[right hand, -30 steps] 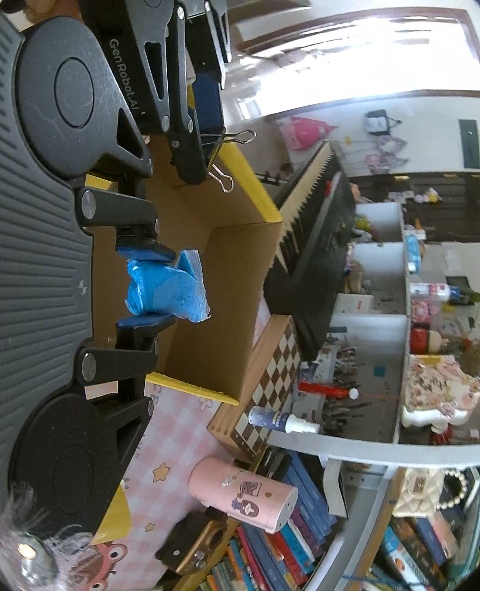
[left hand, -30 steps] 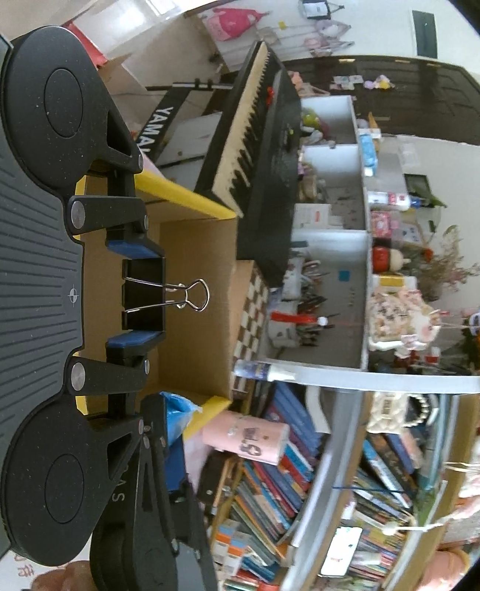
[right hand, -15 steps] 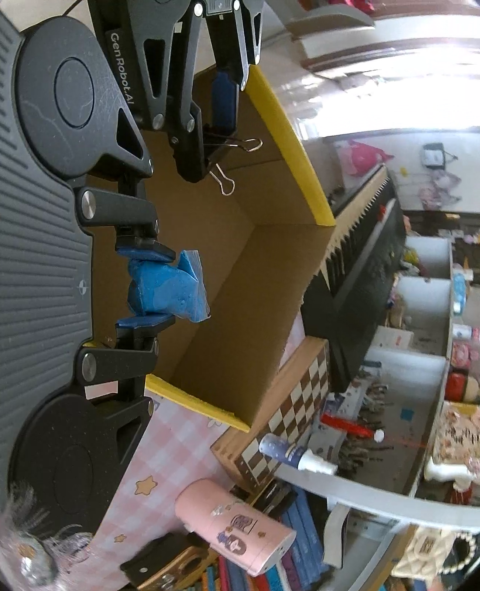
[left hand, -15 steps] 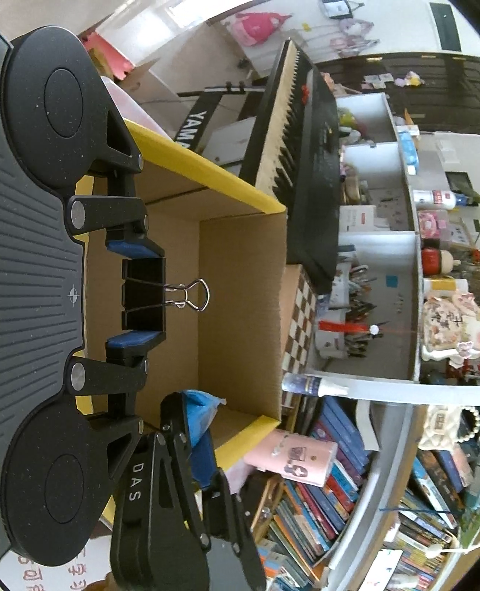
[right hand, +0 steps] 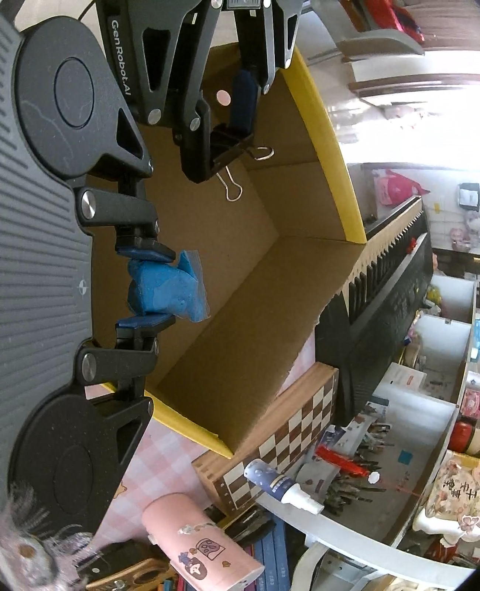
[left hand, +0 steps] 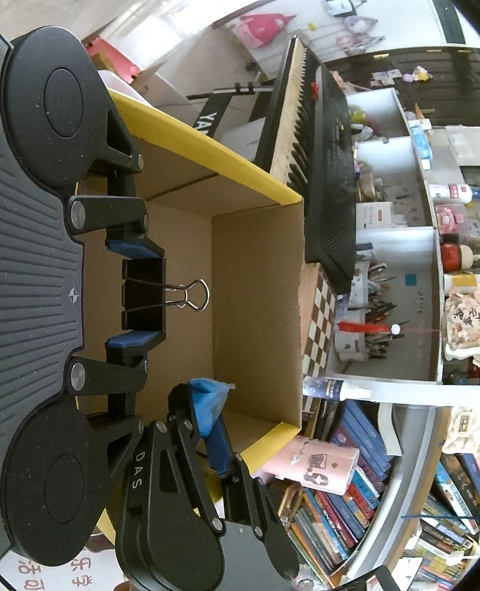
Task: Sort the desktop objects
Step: 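Open the left tool to drop the clip while the right tool releases the bag into the box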
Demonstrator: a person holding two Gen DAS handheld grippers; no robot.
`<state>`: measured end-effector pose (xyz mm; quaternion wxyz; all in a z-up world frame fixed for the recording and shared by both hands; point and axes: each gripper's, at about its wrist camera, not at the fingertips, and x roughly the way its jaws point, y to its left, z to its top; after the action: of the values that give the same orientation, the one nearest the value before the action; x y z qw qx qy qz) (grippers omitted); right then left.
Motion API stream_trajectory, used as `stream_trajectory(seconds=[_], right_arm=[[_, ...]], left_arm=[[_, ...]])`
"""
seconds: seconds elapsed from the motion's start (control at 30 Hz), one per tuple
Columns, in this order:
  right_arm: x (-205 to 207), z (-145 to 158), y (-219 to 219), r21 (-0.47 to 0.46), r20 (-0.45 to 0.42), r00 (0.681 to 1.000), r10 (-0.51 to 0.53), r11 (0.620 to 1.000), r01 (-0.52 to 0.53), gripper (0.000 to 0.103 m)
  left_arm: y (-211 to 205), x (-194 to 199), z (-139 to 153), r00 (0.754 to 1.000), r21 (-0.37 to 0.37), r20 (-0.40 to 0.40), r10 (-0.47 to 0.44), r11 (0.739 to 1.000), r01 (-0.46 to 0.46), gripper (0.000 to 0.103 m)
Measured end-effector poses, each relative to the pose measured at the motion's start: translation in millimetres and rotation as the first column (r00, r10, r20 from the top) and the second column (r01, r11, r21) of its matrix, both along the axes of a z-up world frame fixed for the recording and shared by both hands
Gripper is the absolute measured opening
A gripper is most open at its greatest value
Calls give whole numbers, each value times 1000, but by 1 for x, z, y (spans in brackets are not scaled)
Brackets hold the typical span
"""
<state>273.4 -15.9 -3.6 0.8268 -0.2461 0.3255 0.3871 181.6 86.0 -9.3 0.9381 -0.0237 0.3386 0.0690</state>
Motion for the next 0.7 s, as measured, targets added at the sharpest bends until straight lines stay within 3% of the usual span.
stream_trajectory(seconds=[0.27,0.37,0.6,0.7], right_arm=[[1,-1,1,-4,9,1000,4,1000,-4,30],[1,1,0,5,10,1000,-13,1000,13,30],[-6,12,-10,51,26,998,-59,997,58,31],[-13,20,-16,84,47,994,-99,992,95,33]], left_arm=[[-4,1,3,1000,9,15,-3,1000,3,46],[-5,-2,6,999,26,47,1,1000,-2,54],[-4,-15,19,992,16,121,23,1000,-25,59],[-2,-23,24,988,19,151,36,999,-40,66]])
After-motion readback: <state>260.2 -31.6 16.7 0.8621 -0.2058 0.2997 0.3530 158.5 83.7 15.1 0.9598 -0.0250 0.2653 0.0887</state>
